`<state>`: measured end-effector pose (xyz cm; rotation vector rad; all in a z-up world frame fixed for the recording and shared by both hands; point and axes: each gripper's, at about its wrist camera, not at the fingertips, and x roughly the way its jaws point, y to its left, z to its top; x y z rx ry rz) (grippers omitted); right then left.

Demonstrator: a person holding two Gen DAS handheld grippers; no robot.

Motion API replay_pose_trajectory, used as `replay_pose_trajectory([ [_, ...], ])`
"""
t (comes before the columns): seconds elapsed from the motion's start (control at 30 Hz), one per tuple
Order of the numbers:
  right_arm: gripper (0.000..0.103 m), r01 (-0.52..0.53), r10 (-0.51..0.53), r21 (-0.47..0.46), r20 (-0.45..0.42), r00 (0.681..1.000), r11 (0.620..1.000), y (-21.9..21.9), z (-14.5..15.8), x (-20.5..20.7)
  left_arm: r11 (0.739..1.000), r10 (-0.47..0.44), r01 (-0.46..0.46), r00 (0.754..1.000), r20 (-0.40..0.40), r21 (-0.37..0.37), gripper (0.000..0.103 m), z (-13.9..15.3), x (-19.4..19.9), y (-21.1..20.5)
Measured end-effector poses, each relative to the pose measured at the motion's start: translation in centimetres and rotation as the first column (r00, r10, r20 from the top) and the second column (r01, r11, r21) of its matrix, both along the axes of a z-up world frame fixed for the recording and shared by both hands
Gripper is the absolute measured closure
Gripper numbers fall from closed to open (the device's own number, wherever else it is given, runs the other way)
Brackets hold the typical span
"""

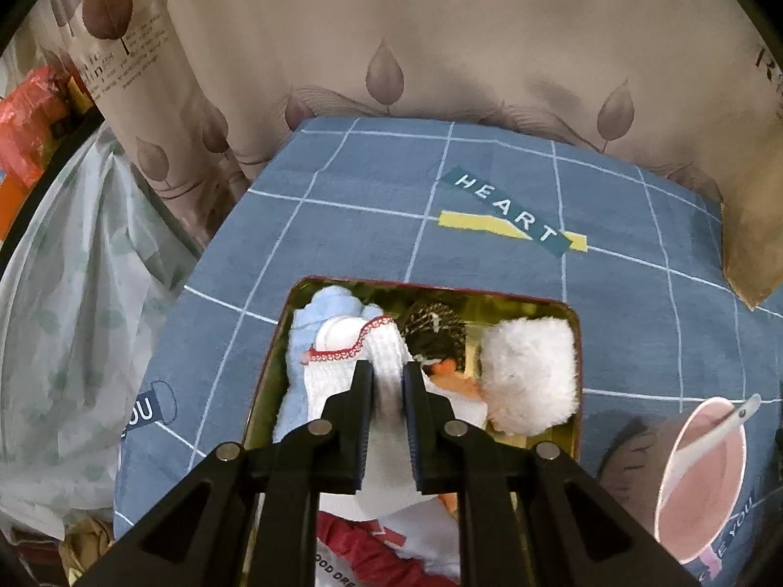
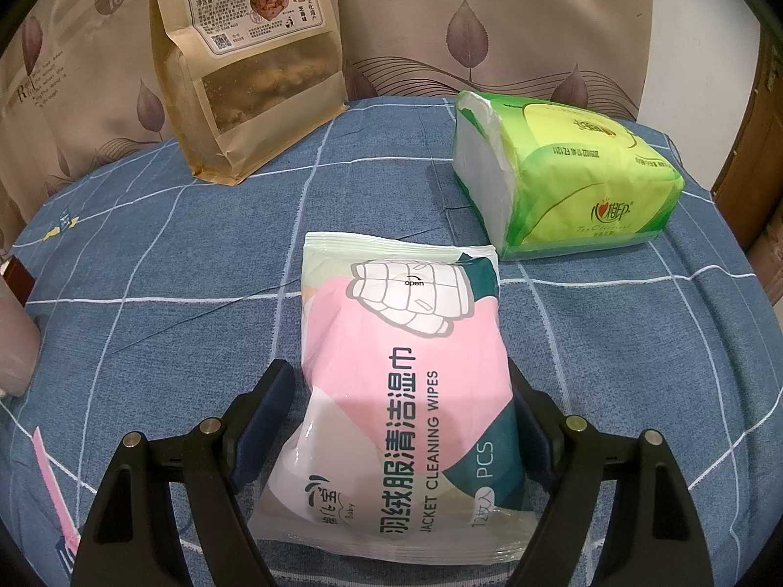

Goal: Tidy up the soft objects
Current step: 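Carry the white sock with the left gripper into the tray and release it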

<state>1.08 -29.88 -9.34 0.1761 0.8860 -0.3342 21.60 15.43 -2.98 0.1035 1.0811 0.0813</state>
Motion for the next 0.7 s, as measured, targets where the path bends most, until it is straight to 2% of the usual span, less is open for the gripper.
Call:
replay_pose_trajectory([
  [0.13, 0.022, -0.001, 0.001, 0.0, 0.0, 1.0, 1.0, 0.1, 0.0, 0.1, 1.0, 0.007, -0.007, 1.0, 0.001, -0.009, 0.087, -0.2, 0.0, 0.5],
  [0.17, 0.022, 0.0, 0.0, -0.001, -0.001, 1.0, 1.0, 0.1, 0.0, 0.0, 1.0, 0.006, -0.006, 1.0, 0.004, -0.012, 0.083, -0.1, -0.1, 0.6],
  [0.3, 0.022, 0.002, -0.002, -0.002, -0.001, 1.0, 1.0, 0.2, 0.0, 0.0, 1.0, 0.006, -0.006, 1.0, 0.02, -0.008, 0.079, 0.6, -0.6, 0.4],
  [0.4, 0.022, 0.001, -0.001, -0.003, -0.002, 1.0, 1.0, 0.1, 0.0, -0.1, 1.0, -0.004, 0.004, 0.999, 0.047, -0.008, 0.075, 1.6, -1.4, 0.2],
  [0.7, 0.022, 0.002, -0.002, -0.008, -0.005, 1.0, 1.0, 0.1, 0.0, -0.1, 1.0, -0.022, 0.02, 0.988, 0.153, 0.012, 0.07, 5.2, -5.4, -0.7],
])
